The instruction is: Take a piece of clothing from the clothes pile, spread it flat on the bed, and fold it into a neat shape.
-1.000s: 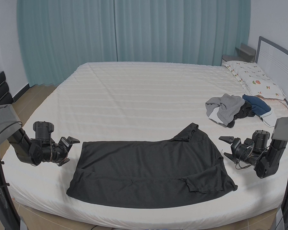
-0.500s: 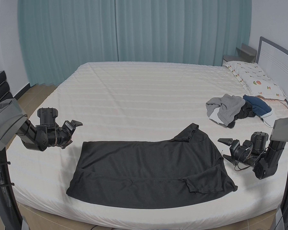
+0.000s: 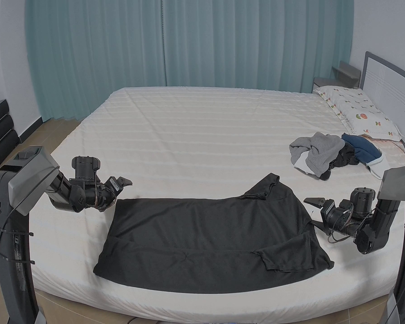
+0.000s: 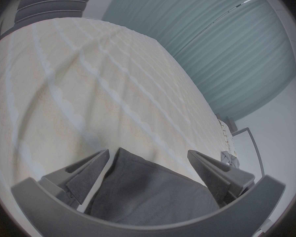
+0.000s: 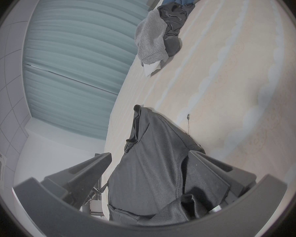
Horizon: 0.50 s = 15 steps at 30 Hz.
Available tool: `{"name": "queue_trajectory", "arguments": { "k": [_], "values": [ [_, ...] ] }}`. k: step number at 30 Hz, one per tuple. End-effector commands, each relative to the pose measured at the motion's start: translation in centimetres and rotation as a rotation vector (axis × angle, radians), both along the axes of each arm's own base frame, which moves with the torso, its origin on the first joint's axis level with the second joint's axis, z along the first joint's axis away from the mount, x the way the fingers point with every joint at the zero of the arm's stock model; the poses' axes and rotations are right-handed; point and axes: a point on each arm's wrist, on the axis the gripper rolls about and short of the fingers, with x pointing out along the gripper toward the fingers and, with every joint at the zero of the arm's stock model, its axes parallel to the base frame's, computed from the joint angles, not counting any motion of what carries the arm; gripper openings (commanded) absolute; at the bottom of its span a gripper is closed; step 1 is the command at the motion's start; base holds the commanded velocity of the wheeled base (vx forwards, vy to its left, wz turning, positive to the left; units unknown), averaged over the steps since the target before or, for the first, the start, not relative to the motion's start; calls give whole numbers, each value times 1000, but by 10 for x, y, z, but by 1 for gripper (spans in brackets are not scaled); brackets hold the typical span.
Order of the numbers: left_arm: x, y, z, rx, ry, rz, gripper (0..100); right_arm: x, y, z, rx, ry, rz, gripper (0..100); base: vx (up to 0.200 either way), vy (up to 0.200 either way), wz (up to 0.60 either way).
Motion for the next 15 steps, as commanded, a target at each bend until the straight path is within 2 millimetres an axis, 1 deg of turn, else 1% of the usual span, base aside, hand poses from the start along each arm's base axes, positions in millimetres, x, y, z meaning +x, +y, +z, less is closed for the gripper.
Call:
{"name": "queue_trajectory", "arguments": {
  "k": [1,10,15],
  "values": [
    [2,-1,-13,4,20,-4,100,0,0,-1,-2,1,2,100,0,0,0],
    [1,-1,-15,10,31,-9,100,0,0,-1,-2,1,2,100,0,0,0],
    [1,-1,-22,36,39,-29,100,0,0,-1,-2,1,2,100,0,0,0]
  ]
}}
